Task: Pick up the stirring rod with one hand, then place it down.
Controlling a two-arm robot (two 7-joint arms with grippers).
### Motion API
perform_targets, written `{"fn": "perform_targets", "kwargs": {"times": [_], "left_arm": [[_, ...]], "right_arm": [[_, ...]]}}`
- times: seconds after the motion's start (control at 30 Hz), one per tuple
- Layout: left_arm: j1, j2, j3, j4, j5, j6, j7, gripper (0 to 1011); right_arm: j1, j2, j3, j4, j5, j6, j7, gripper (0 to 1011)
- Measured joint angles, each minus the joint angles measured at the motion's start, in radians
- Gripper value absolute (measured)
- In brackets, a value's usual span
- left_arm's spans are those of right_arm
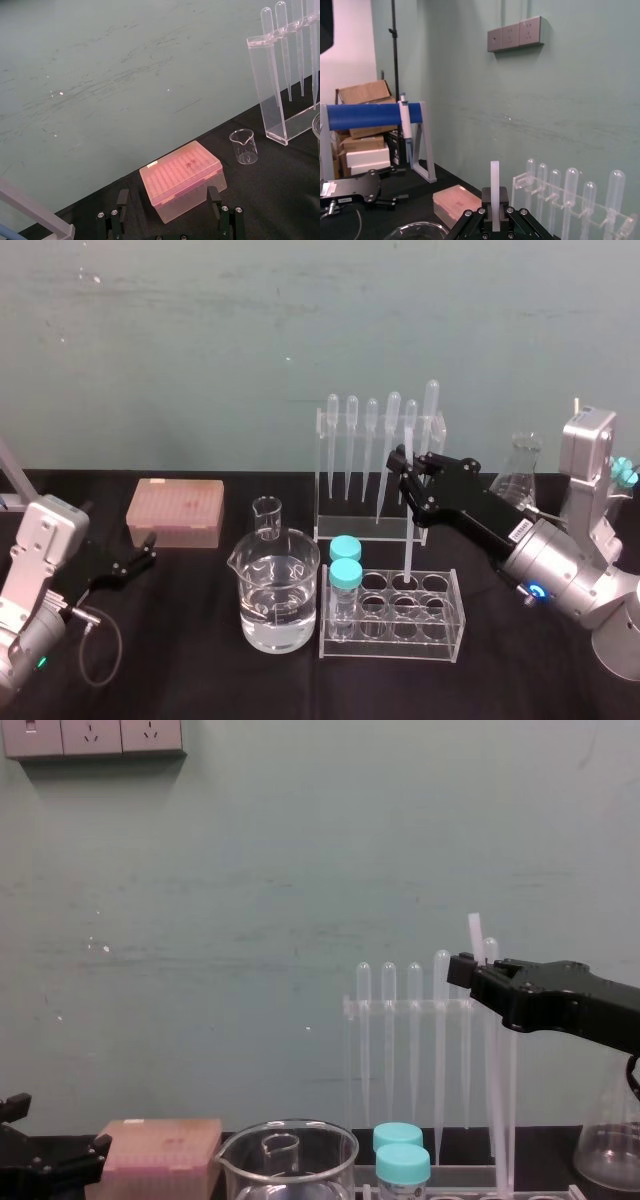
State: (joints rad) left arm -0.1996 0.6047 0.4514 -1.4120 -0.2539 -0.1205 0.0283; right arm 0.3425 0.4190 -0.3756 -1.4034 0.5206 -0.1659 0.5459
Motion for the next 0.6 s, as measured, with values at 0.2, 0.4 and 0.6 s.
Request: {"fn": "perform_targets", "kwargs": {"times": [0.2, 0.4, 0.6], "left_arm": [[0.000, 0.000, 0.000, 0.000, 0.000, 0.000, 0.000, 1000], [0.000, 0.000, 0.000, 0.000, 0.000, 0.000, 0.000, 1000], [0.000, 0.000, 0.000, 0.000, 0.000, 0.000, 0.000, 1000]], "right_arm": [[0.001, -0.014, -0.001, 0.030, -0.012, -0.021, 0.019, 69], [0.005, -0.027, -0.002, 0.066, -0.031, -0.045, 0.021, 69], [0.009, -0.048, 0.000, 0.111, -0.033, -0.083, 0.042, 69]]}}
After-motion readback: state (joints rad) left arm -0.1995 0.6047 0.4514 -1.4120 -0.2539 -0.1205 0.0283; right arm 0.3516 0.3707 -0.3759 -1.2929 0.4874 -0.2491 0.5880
